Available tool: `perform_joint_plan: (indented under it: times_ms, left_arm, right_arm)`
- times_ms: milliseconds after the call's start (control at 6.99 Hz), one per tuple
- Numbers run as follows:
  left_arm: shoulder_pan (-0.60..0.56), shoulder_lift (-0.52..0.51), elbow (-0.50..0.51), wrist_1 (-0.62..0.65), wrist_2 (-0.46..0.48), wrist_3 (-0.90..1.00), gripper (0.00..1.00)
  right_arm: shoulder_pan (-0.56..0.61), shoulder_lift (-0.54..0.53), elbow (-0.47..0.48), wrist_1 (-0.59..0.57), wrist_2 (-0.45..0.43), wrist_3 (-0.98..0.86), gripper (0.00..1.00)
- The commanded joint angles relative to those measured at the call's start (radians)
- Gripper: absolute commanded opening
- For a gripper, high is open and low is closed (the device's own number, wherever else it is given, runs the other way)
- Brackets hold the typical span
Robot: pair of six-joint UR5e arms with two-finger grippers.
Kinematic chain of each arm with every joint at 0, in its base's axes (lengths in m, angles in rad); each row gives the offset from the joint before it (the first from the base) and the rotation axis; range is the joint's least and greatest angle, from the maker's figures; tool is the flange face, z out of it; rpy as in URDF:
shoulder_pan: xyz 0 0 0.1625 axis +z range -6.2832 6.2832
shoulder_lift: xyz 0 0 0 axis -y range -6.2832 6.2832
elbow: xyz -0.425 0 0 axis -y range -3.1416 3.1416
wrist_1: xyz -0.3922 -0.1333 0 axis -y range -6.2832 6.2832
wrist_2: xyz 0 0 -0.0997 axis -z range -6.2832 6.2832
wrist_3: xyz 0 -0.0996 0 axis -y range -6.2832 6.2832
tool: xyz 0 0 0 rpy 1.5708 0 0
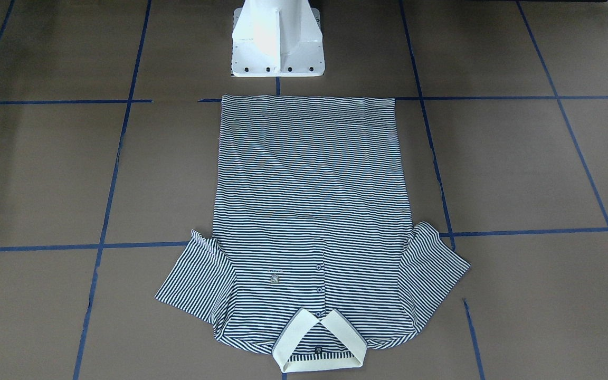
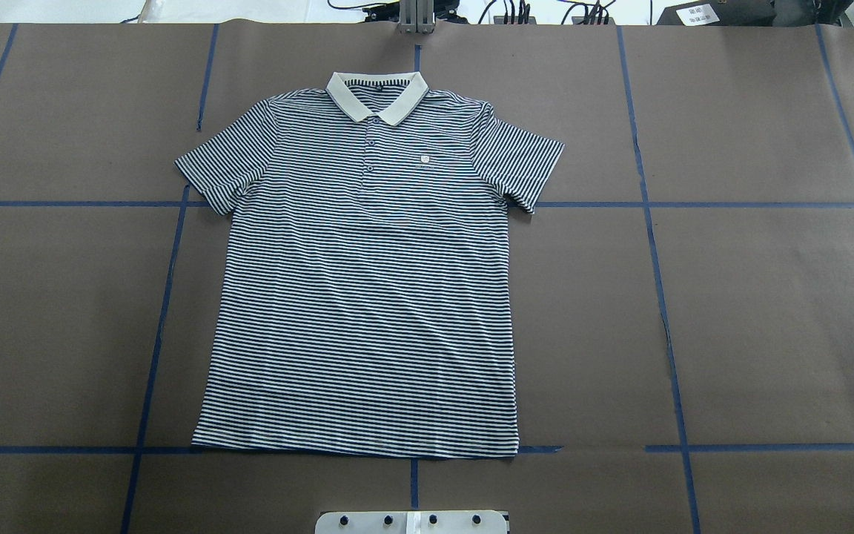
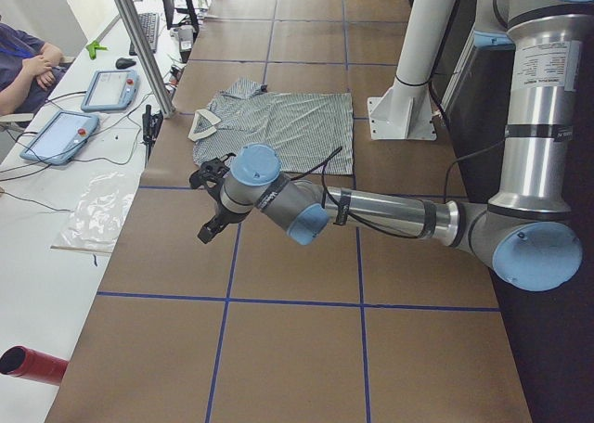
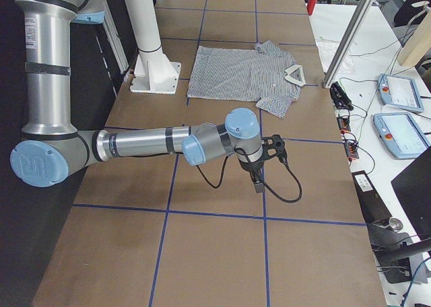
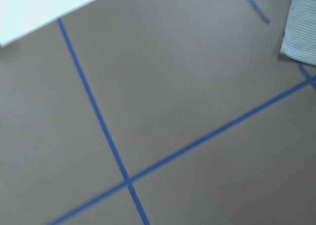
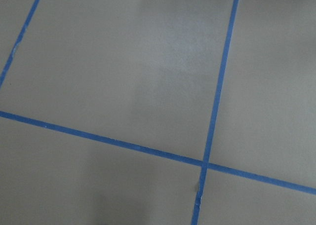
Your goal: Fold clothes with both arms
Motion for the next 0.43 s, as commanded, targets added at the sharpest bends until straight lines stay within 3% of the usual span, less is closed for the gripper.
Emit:
perform_joint_plan:
  times_ms: [0,286]
  left_arm:
    - [0.000,-0.033,0.055,-0.084,-0.003,0.000,1.00]
    - [0.000,-0.034,0.049,-0.086,-0.003,0.000,1.00]
  right_arm:
    - [-0.119,0.078,0.000,0.120,-0.007,0.261,1.00]
    - [-0.329,0.271,-0.071,0.220,-0.123,0.677,1.00]
